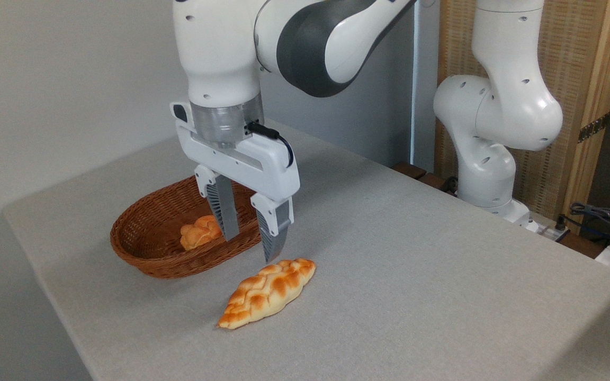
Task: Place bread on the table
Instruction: 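Lower the braided bread onto the table and open the gripper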
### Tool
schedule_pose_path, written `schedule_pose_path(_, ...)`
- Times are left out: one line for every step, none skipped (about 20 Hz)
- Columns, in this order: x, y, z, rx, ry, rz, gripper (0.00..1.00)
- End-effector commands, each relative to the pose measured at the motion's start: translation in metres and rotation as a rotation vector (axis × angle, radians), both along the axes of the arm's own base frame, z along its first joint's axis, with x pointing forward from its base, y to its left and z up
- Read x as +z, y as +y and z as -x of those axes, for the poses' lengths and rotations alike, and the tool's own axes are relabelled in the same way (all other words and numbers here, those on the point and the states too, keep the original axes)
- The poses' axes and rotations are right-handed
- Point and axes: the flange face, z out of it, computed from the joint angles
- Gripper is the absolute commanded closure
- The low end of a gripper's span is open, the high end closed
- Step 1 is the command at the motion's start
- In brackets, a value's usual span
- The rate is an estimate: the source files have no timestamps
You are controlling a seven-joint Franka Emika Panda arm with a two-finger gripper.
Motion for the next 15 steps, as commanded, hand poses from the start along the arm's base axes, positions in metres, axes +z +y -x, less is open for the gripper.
schedule_pose_path(0.028,-0.005,-0.005,-0.019,-0.056,-0.009,0.0)
schedule_pose_path(0.037,-0.006,-0.008,-0.02,-0.074,-0.008,0.0)
schedule_pose_path(0.043,-0.007,-0.009,-0.022,-0.085,-0.008,0.0)
schedule_pose_path(0.049,-0.007,-0.01,-0.022,-0.097,-0.007,0.0)
schedule_pose_path(0.053,-0.007,-0.011,-0.022,-0.105,-0.006,0.0)
schedule_pose_path(0.053,-0.008,-0.012,-0.025,-0.107,-0.006,0.0)
schedule_pose_path(0.054,-0.008,-0.012,-0.029,-0.109,-0.006,0.0)
schedule_pose_path(0.055,-0.009,-0.012,-0.057,-0.112,-0.009,0.0)
schedule_pose_path(0.057,-0.011,-0.011,-0.083,-0.117,-0.003,0.0)
schedule_pose_path(0.057,-0.012,-0.011,-0.091,-0.117,-0.001,0.0)
schedule_pose_path(0.057,-0.012,-0.011,-0.091,-0.119,0.002,0.0)
schedule_pose_path(0.058,-0.012,-0.012,-0.091,-0.12,0.002,0.0)
schedule_pose_path(0.059,-0.012,-0.012,-0.091,-0.12,0.002,0.0)
schedule_pose_path(0.059,-0.012,-0.012,-0.091,-0.12,0.003,0.0)
schedule_pose_path(0.059,-0.012,-0.012,-0.091,-0.12,0.003,0.0)
